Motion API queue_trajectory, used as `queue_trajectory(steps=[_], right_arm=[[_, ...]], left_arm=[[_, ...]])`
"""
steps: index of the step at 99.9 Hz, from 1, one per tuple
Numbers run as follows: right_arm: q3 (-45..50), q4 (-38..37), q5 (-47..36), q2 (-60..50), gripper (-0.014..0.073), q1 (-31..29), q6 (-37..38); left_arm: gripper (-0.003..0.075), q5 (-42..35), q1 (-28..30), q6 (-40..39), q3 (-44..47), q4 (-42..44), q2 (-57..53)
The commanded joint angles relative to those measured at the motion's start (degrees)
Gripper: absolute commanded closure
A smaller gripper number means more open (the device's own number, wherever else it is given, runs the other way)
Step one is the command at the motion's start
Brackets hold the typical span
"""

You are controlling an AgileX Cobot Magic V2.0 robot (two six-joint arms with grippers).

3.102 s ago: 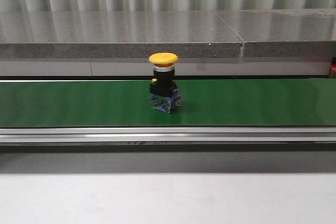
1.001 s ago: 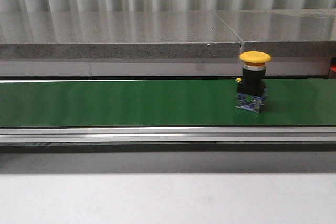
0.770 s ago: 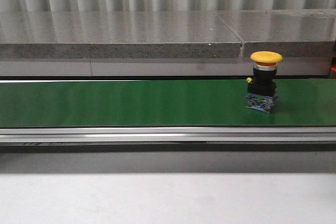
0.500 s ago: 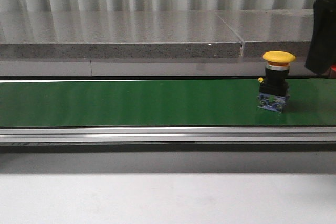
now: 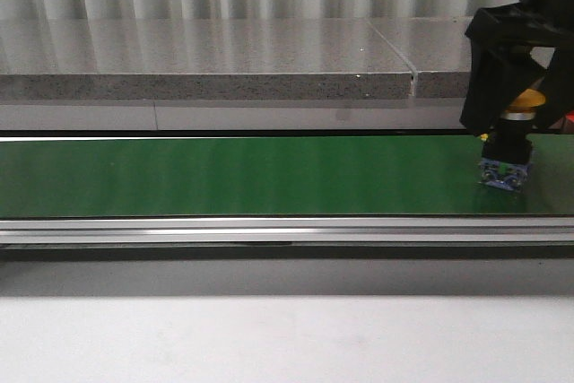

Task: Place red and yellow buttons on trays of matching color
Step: 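Lower the right gripper onto the yellow button on the belt and grasp it, then carry the yellow button into the yellow tray and release it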

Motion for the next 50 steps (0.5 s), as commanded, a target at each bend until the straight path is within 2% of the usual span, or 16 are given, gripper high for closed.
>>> queue_trajectory(steps=[1, 13, 23, 50], right_arm=[[-1.24, 1.01, -2.11, -1.17, 0.0169, 0.07, -0.69], [-1.24, 1.01, -1.04, -0.98, 0.0398, 0.07, -0.63], [-1.37, 1.01, 0.25, -1.17, 0.0515, 0.07, 0.39], [-1.64, -0.75, 3.04, -5.46, 0.0534, -3.64, 3.73]], left_arm=[[0.074, -4.21, -0.4, -0.14, -1.58, -0.58, 0.25], [0.074, -4.21, -0.4, -0.14, -1.58, -0.58, 0.25], [0.074, -4.21, -0.4, -0.14, -1.58, -0.58, 0.25], [0.074, -4.21, -0.4, -0.14, -1.58, -0.58, 0.25]])
